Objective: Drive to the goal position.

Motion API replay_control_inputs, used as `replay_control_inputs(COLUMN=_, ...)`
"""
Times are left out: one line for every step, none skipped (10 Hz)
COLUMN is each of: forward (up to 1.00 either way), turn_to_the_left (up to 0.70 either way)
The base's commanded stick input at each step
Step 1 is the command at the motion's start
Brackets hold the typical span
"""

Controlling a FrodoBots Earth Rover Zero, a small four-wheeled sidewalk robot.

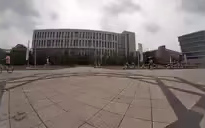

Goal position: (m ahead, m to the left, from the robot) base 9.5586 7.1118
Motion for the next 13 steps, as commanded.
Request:
replay_control_inputs(forward=0.6, turn_to_the_left=0.0)
replay_control_inputs(forward=0.6, turn_to_the_left=0.0)
replay_control_inputs(forward=0.6, turn_to_the_left=0.0)
replay_control_inputs(forward=0.6, turn_to_the_left=0.0)
replay_control_inputs(forward=0.6, turn_to_the_left=0.0)
replay_control_inputs(forward=0.6, turn_to_the_left=0.0)
replay_control_inputs(forward=0.6, turn_to_the_left=0.0)
replay_control_inputs(forward=0.6, turn_to_the_left=0.0)
replay_control_inputs(forward=0.6, turn_to_the_left=0.0)
replay_control_inputs(forward=0.6, turn_to_the_left=0.0)
replay_control_inputs(forward=0.6, turn_to_the_left=0.0)
replay_control_inputs(forward=0.6, turn_to_the_left=0.0)
replay_control_inputs(forward=0.6, turn_to_the_left=0.0)
